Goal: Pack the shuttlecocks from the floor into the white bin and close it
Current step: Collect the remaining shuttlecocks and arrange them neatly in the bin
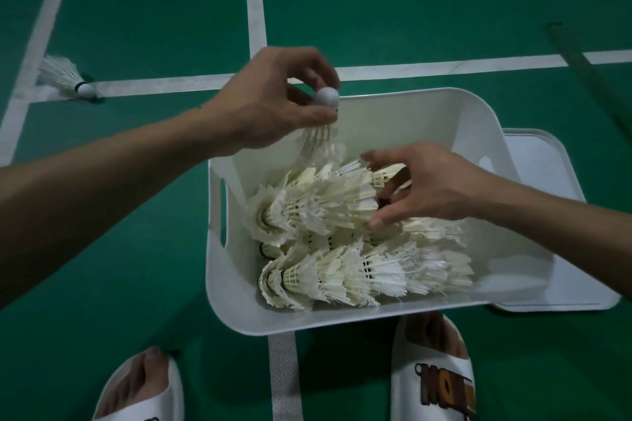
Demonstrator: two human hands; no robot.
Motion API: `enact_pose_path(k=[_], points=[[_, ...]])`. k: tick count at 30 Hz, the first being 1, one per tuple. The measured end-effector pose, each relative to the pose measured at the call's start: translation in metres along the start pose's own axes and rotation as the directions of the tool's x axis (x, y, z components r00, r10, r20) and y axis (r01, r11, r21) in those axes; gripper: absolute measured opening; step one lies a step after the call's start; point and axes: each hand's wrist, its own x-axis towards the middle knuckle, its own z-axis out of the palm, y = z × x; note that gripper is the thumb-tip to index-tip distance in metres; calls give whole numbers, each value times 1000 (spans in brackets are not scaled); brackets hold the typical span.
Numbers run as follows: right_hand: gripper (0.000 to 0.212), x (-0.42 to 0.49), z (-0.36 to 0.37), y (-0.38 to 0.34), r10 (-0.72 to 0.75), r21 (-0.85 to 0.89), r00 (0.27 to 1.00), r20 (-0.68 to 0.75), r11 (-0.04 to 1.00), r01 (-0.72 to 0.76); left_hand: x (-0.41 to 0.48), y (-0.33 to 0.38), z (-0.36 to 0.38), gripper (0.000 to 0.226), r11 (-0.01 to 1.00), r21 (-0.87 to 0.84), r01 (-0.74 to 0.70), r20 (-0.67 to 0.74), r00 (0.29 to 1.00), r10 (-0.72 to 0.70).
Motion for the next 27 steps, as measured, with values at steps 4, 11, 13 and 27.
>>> enact_pose_path(k=[4,11,13,27], points=[[104,-3,-15,5,-5,185,988,-156,982,34,-1,8,9,30,987,-161,4,-49,999,-12],[67,-5,-22,11,-51,341,948,-314,926,163,0,12,39,28,978,-208,-30,-29,999,24],[54,-7,-26,15,-47,312,958,-281,940,138,2,8,44,39,990,-142,-21,-14,1000,19],[56,-16,-18,21,-11,-266,998,-65,964,-6,-9,-25,47,78,858,441,-261,537,843,-20]])
